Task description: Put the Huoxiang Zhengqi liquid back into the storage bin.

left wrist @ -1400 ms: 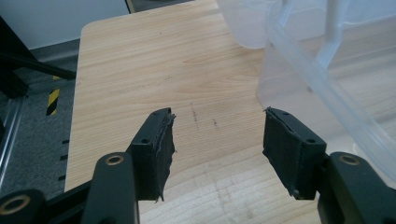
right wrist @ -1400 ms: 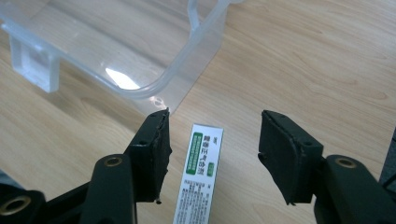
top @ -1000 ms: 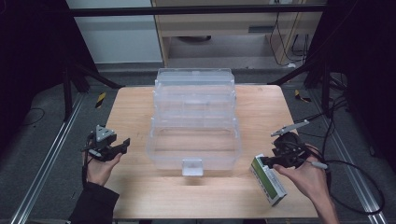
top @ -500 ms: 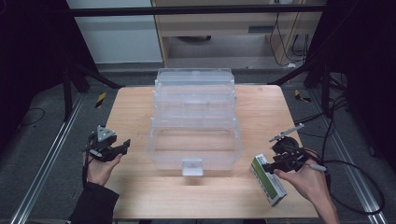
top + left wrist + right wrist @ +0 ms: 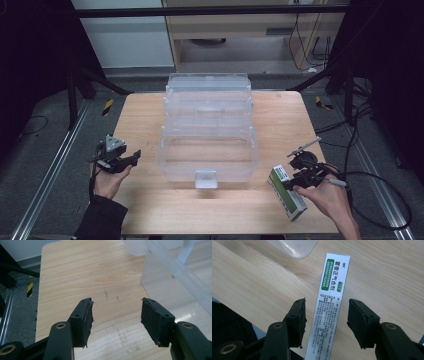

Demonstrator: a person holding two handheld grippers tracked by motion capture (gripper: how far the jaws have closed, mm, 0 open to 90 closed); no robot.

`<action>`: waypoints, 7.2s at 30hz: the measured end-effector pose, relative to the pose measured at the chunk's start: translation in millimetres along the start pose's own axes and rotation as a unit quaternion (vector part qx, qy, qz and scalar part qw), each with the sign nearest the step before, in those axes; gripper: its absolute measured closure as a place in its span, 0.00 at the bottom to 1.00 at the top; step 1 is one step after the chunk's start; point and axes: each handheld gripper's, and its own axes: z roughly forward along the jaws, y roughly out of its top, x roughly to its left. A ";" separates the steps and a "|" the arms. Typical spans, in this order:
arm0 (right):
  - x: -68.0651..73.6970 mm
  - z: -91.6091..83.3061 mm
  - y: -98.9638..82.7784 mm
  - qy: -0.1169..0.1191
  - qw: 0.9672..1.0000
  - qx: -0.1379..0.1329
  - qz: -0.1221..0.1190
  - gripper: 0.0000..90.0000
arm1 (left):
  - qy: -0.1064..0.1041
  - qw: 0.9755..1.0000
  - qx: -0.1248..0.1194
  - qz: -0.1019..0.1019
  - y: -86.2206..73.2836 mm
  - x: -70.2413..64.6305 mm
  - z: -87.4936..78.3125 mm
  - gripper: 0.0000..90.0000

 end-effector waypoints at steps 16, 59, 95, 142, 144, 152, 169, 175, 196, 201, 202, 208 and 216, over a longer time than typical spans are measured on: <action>-2.3 19.0 -4.2 0.006 1.000 0.030 0.002 0.58 | -0.001 1.000 0.009 0.005 -0.8 -1.9 2.9 0.46; -3.6 12.1 6.6 -0.018 0.998 0.059 0.016 0.71 | -0.001 1.000 0.020 0.008 -2.7 -1.2 5.0 0.47; 10.4 -76.2 67.6 -0.045 0.997 -0.048 -0.026 0.71 | -0.002 1.000 0.024 0.008 -4.1 -0.3 6.5 0.47; 50.8 -18.5 165.5 0.084 0.944 -0.049 -0.315 0.71 | -0.001 0.999 0.033 0.005 -7.7 5.2 11.3 0.47; 51.9 -13.3 166.5 0.090 0.939 -0.040 -0.329 0.71 | -0.001 0.999 0.033 0.003 -7.9 5.9 11.3 0.47; 55.6 2.6 170.2 0.108 0.922 -0.022 -0.373 0.71 | 0.000 0.999 0.035 0.002 -8.7 7.1 12.3 0.47; 65.0 32.4 171.2 0.096 0.892 0.023 -0.442 0.71 | -0.002 0.999 0.037 0.002 -9.3 7.2 13.7 0.47; 68.1 39.6 169.3 0.096 0.882 0.030 -0.459 0.71 | -0.002 0.999 0.037 0.003 -9.3 6.9 13.8 0.47; 71.4 57.4 164.2 0.093 0.871 0.051 -0.479 0.71 | -0.002 0.999 0.038 0.004 -9.7 7.2 14.0 0.47; 70.1 63.5 160.2 0.099 0.872 0.048 -0.476 0.71 | -0.002 0.999 0.038 0.005 -9.7 6.5 14.4 0.47; 70.3 64.9 159.5 0.101 0.873 0.048 -0.475 0.71 | -0.002 0.999 0.038 0.005 -9.8 6.4 14.5 0.47; 70.7 72.2 157.3 0.100 0.871 0.053 -0.478 0.71 | -0.001 0.999 0.039 0.005 -9.9 6.6 14.6 0.47; 69.9 78.2 154.1 0.102 0.873 0.050 -0.475 0.70 | -0.002 0.999 0.039 0.006 -9.9 6.1 14.8 0.47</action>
